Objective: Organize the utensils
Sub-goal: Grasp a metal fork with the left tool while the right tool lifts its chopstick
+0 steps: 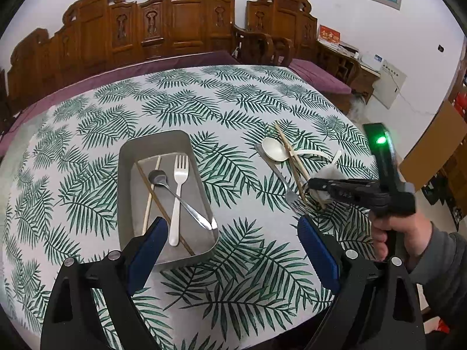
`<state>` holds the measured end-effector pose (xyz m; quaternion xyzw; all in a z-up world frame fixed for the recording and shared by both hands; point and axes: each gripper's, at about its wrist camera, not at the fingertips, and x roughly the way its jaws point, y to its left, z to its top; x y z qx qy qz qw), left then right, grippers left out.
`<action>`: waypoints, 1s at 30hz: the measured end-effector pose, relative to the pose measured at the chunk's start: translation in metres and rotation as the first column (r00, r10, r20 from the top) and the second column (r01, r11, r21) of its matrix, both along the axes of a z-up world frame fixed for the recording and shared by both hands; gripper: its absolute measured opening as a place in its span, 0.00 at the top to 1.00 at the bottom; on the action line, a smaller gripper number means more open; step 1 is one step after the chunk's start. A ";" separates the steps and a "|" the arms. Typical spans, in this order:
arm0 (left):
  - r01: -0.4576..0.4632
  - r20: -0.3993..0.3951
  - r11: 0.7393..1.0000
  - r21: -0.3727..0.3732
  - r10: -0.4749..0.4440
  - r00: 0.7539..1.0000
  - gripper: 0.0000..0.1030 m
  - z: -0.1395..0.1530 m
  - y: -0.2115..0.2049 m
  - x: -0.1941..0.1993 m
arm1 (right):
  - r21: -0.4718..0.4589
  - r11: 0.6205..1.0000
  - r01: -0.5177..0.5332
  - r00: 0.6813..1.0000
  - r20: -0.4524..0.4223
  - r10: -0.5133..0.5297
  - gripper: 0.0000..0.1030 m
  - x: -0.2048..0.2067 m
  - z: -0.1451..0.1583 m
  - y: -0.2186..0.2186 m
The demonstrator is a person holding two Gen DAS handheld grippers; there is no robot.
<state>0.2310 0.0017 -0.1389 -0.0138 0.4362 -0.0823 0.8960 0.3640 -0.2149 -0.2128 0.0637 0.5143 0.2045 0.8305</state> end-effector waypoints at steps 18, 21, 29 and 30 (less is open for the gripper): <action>0.061 -0.074 0.997 0.036 -0.058 0.996 0.33 -0.040 -0.073 0.063 | -0.080 0.995 -0.065 0.992 0.105 0.073 0.94 -0.020 0.024 -0.044; 0.072 -0.105 0.997 0.024 -0.069 0.992 0.42 -0.053 -0.082 0.077 | -0.073 0.995 -0.062 0.993 0.099 0.069 0.94 -0.023 0.022 -0.052; 0.108 -0.216 0.991 0.078 -0.089 0.972 0.58 -0.095 -0.109 0.121 | -0.065 0.997 -0.049 0.994 0.096 0.055 0.94 -0.025 0.016 -0.066; 0.107 -0.222 0.991 0.083 -0.086 0.971 0.59 -0.099 -0.111 0.126 | -0.064 0.997 -0.049 0.994 0.098 0.055 0.94 -0.026 0.017 -0.067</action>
